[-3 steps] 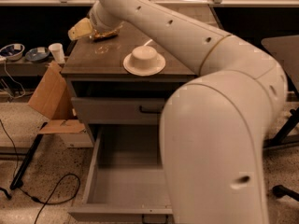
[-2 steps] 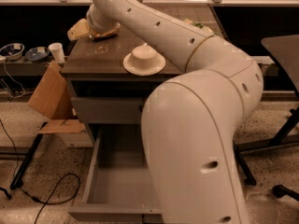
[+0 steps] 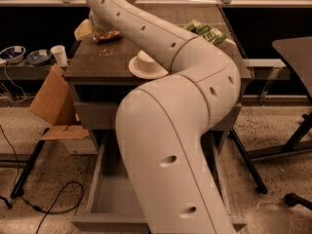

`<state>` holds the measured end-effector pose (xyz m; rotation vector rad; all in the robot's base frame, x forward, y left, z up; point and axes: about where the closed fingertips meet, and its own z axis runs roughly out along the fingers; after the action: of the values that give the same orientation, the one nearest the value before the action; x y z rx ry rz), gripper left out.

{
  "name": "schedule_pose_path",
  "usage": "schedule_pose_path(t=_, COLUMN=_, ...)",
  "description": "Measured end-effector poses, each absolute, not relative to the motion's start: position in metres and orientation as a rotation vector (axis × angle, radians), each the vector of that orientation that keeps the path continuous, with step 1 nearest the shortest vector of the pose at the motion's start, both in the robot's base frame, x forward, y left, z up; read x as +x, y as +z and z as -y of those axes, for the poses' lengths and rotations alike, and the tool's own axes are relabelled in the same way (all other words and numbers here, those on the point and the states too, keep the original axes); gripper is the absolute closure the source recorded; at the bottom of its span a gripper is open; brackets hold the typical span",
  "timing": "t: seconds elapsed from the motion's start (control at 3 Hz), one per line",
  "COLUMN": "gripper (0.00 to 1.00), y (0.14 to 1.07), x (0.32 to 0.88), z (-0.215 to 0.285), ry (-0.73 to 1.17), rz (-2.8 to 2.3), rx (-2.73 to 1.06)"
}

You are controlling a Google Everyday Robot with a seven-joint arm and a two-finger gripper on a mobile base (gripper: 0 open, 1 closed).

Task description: Place orange can into middle drawer

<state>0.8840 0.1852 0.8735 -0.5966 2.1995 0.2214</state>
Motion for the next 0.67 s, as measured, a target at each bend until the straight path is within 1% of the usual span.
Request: schedule_pose_path(t=0.67, gripper=0.0, y=0.868, x=0.915, z=-0.179, ry=0.082, rz=-2.227, rx=-0.545)
